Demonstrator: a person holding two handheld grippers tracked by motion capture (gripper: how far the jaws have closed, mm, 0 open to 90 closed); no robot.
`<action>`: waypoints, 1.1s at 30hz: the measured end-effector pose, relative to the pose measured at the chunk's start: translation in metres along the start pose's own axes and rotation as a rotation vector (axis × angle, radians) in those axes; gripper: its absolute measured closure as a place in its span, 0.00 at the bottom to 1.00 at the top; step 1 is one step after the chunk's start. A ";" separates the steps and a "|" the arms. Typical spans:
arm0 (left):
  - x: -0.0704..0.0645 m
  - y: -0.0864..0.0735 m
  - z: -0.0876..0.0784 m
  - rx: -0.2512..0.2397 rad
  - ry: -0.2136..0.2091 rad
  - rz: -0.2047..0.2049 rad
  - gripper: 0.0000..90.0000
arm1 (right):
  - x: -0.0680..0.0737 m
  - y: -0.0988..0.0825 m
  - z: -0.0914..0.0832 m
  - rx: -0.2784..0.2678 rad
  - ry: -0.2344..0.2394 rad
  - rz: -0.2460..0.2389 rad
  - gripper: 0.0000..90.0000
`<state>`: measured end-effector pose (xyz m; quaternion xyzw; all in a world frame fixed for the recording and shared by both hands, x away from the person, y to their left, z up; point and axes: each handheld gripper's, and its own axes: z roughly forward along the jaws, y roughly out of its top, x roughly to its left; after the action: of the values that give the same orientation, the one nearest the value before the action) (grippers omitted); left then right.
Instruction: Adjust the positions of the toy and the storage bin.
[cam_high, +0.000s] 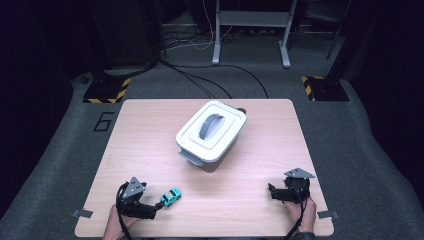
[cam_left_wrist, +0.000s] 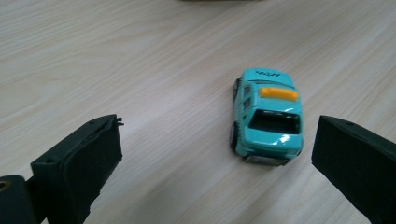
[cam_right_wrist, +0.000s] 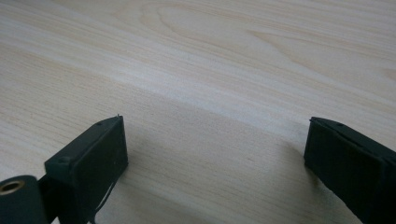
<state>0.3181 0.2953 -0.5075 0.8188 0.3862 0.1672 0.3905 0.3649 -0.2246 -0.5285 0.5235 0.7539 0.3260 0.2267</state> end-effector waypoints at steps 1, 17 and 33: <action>-0.002 0.001 0.002 0.004 -0.005 0.010 0.02 | 0.000 0.000 0.000 0.000 0.000 0.000 0.06; -0.028 0.004 0.033 0.027 -0.027 0.048 0.21 | 0.000 0.000 0.000 0.000 -0.003 -0.001 0.06; -0.030 0.001 0.034 0.004 -0.033 0.067 0.56 | 0.000 0.000 0.000 0.000 -0.004 0.002 0.06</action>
<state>0.3189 0.2549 -0.5277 0.8348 0.3523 0.1656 0.3893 0.3646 -0.2244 -0.5284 0.5250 0.7528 0.3250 0.2279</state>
